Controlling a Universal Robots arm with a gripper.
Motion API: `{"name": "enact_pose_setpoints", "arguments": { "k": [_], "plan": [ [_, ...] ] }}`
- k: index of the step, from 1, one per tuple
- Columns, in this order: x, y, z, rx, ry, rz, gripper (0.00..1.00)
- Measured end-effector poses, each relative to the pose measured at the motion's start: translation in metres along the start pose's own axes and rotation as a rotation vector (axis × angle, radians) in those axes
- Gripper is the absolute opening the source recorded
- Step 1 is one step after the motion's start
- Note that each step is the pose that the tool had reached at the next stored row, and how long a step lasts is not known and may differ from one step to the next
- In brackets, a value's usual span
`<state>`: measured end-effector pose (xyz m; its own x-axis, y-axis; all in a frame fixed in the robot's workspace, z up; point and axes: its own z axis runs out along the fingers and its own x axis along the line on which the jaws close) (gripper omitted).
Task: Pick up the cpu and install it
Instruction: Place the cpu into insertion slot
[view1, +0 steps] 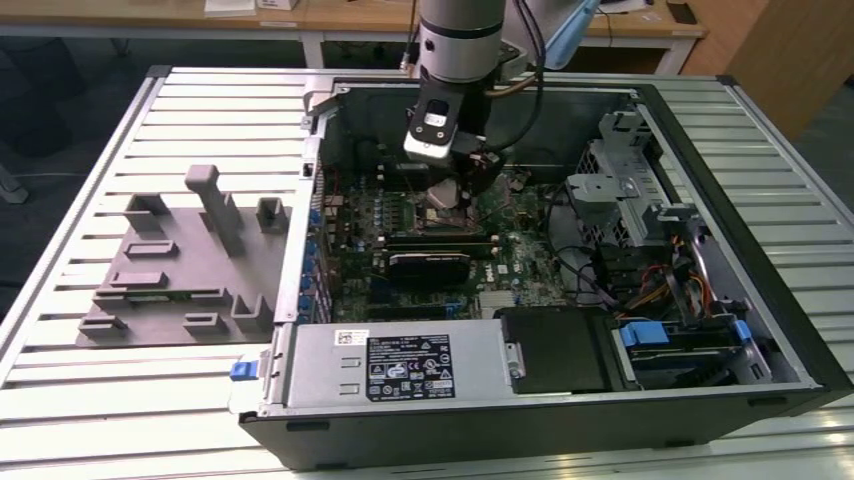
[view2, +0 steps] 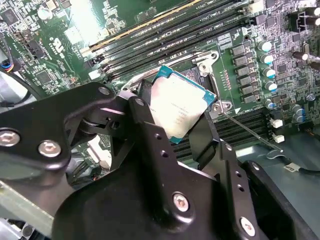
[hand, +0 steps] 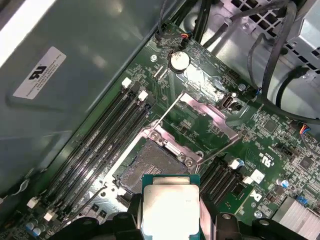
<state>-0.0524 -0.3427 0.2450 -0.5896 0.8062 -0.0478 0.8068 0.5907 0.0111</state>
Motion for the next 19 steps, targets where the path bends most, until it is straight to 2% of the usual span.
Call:
{"name": "enact_pose_setpoints", "arguments": {
  "k": [14,19],
  "plan": [
    [-0.0001,0.0,-0.0016,0.0,0.0,0.0,0.54],
    [-0.0001,-0.0001,-0.0017,0.0022,-0.0005,0.042,0.54]
  ]
}}
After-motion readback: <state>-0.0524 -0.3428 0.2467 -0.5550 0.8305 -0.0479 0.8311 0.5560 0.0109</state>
